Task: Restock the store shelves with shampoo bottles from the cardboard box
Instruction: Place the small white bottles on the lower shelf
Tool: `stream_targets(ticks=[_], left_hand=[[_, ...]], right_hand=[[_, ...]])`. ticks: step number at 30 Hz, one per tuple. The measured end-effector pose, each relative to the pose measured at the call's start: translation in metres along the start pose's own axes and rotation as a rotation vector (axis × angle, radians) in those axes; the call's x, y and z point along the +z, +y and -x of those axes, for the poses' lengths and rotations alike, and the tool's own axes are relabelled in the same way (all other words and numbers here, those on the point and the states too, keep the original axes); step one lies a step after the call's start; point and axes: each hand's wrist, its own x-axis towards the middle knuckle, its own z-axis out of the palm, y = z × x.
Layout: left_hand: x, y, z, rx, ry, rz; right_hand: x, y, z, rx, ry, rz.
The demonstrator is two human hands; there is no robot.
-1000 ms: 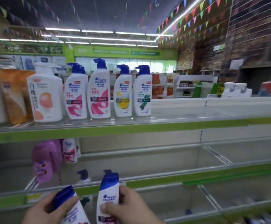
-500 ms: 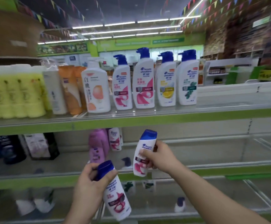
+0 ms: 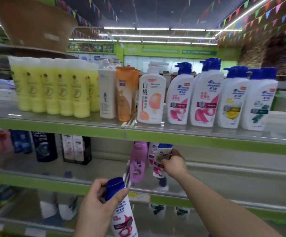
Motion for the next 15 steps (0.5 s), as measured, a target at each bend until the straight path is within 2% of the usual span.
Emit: stream_targets(ticks=[15], left_hand=[[-0.017,-0.008,0.002,-0.059,-0.01,-0.052]], right_hand=[[0.037,0.003,-0.029,-0.029,-0.02,0.175]])
